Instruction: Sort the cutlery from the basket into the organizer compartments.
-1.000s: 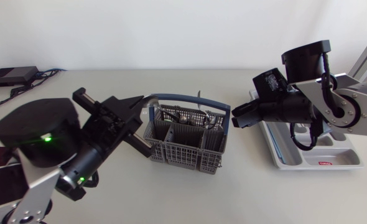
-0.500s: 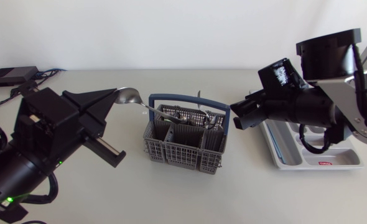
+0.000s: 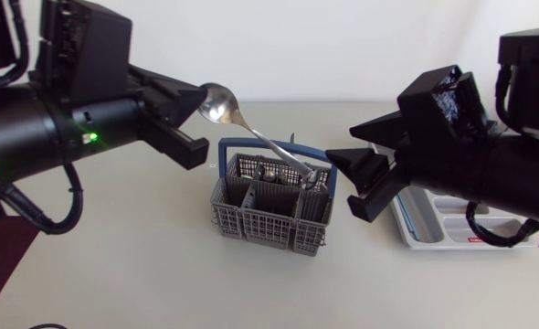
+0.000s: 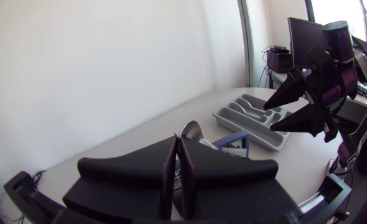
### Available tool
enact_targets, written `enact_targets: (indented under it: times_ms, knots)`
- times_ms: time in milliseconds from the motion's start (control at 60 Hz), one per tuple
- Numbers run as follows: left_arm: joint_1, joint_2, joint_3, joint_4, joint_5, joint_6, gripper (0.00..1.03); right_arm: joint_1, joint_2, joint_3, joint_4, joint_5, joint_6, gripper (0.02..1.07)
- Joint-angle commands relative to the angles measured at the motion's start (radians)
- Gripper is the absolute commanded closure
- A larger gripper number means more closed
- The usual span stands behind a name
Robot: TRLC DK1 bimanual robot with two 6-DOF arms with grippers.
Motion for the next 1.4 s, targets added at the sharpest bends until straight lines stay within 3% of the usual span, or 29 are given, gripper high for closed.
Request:
enact_targets:
  times_ms: [0,483,817,917,1267,1383]
  knots:
    - [0.013,0.076,0.087,-0.029,0.034,-0.090,1.00,0.022,-0.026,-0.038,0.015,0.011,-0.040,0.43]
    - [0.038,0.329,0.310,-0.153,0.229,-0.260,1.00,0.087,-0.025,-0.122,0.156,0.028,-0.134,0.43]
    - [0.035,0.401,0.399,-0.210,0.301,-0.310,1.00,0.085,0.026,-0.129,0.214,0.034,-0.172,0.48]
    - [0.032,0.407,0.407,-0.221,0.322,-0.323,1.00,0.076,0.036,-0.132,0.237,0.034,-0.180,0.57]
    - [0.021,0.404,0.407,-0.233,0.339,-0.327,1.00,0.037,0.095,-0.135,0.277,0.032,-0.201,0.63]
    - [0.021,0.401,0.403,-0.233,0.339,-0.327,1.00,0.028,0.095,-0.136,0.278,0.025,-0.201,0.75]
